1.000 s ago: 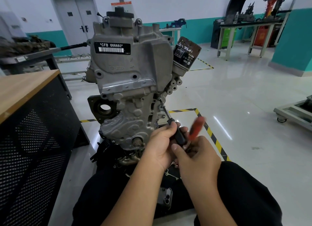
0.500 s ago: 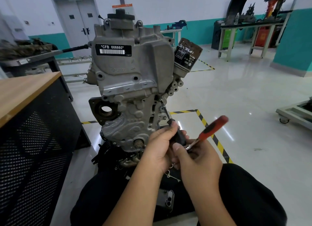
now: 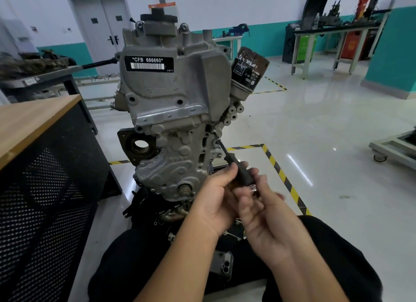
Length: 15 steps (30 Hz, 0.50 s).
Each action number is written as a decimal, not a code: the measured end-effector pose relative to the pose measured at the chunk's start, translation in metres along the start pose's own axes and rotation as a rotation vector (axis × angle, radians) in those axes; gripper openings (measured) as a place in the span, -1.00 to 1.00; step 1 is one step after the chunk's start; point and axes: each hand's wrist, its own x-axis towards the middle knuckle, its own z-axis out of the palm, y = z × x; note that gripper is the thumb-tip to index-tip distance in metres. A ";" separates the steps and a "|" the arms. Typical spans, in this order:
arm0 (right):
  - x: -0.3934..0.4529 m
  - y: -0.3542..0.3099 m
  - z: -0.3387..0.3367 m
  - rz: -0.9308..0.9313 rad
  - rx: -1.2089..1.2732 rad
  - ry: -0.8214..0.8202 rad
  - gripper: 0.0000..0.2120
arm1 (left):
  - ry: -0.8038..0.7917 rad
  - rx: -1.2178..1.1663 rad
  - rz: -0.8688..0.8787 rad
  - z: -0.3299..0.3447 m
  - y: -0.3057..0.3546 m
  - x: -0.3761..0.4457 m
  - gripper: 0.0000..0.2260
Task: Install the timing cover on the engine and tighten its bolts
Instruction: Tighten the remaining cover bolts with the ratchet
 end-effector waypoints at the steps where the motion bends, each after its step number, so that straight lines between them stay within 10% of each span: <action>1: 0.001 -0.003 -0.001 0.048 0.050 0.002 -0.67 | 0.013 0.026 0.015 -0.002 0.000 0.001 -0.80; 6: 0.011 0.001 -0.016 -0.624 -1.023 0.192 -0.83 | 0.113 0.194 0.045 0.001 -0.004 0.002 -0.83; 12: 0.000 -0.012 0.002 0.045 0.099 0.001 -0.71 | 0.054 0.075 0.037 0.000 -0.005 0.001 -0.76; 15: 0.001 -0.013 -0.002 -0.123 -0.313 0.017 -0.78 | 0.078 0.131 0.079 0.001 -0.007 0.001 -0.87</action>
